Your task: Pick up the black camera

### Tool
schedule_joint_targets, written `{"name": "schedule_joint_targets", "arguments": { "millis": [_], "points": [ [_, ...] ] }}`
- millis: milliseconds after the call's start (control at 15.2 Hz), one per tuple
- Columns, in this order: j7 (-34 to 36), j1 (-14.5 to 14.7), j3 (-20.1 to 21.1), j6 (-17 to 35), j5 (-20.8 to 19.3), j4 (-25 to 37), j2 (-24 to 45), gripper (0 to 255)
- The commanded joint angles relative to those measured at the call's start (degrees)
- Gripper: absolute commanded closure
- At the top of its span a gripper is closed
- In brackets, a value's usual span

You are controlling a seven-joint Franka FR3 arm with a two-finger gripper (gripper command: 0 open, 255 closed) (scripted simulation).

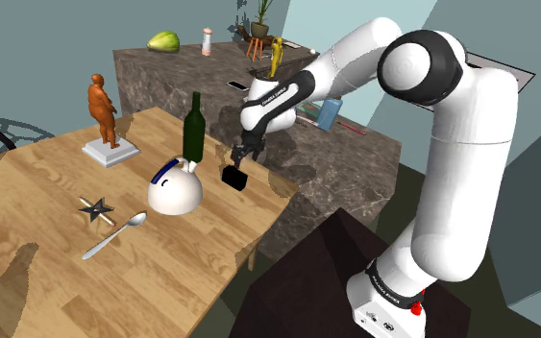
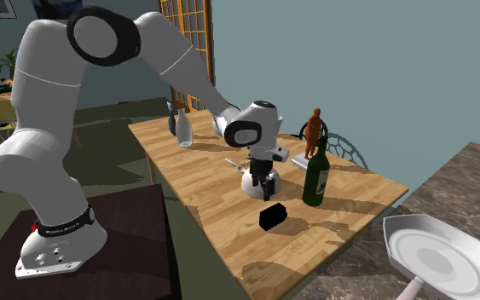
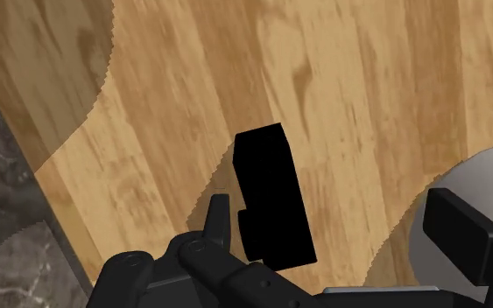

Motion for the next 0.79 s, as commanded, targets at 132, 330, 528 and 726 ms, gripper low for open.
{"name": "schedule_joint_targets", "arguments": {
  "millis": [132, 330, 528, 726],
  "points": [
    [-0.74, -0.53, -0.13, 1.42, -0.39, 8.33, 9.89, 0],
    [-0.96, -0.73, -0.27, 1.28, -0.77, 15.35, 16.86, 0],
    [-1.01, -0.84, -0.24, 1.90, -0.83, 17.97, 20.12, 0],
    [-1.02, -0.92, -0.15, 3.03, -0.76, 18.86, 22.14, 0]
  ]
}}
